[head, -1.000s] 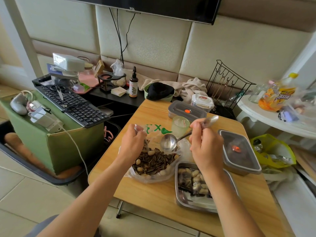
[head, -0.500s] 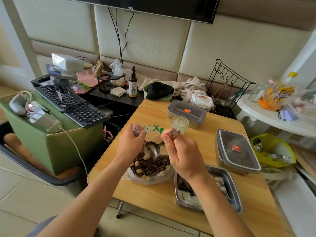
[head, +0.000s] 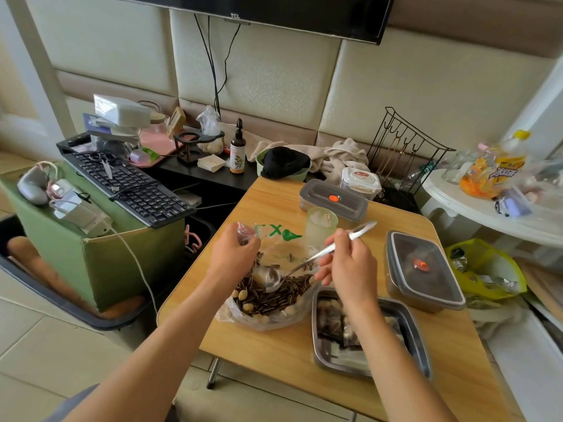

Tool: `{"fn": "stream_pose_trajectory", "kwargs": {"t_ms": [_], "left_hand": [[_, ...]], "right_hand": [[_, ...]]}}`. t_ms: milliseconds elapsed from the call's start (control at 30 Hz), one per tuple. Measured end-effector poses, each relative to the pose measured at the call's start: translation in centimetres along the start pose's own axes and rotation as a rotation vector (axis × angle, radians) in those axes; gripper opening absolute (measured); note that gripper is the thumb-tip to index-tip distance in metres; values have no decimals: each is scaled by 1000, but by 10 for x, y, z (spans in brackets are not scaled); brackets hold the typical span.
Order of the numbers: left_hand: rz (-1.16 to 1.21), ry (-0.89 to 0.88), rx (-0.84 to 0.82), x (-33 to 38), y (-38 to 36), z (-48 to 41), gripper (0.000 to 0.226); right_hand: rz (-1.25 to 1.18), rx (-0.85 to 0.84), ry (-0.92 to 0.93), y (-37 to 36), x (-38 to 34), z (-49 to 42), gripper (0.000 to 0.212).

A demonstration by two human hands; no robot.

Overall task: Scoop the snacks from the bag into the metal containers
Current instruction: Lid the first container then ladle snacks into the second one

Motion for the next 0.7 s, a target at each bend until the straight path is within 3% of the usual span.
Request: {"fn": "stream_pose_trajectory", "kwargs": {"t_ms": [133,267,500,700], "left_hand": [[-33,-23,-6,-1,-1,-1,16],[-98,-53,-10,0,-3,1,18],[-207,-200,-130,7,-30,14,21],[-208,-180,-181,1,-44,13,36]], "right_hand": [[-74,47,-253,13,29,-14,38],[-117,173,-232,32,27,-22,41],[-135,374,155,53,-24,-7,36],[12,242,643,27,-59,24,37]]}}
Point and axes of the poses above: each hand's wrist, its own z-axis away from the middle knuckle, its own y-axis out of the back of the hand, x = y × z, the point moved 6 cm from there along -z, towards the middle knuckle, and after that the axes turned 2 degrees about -y, right-handed, at the moved point
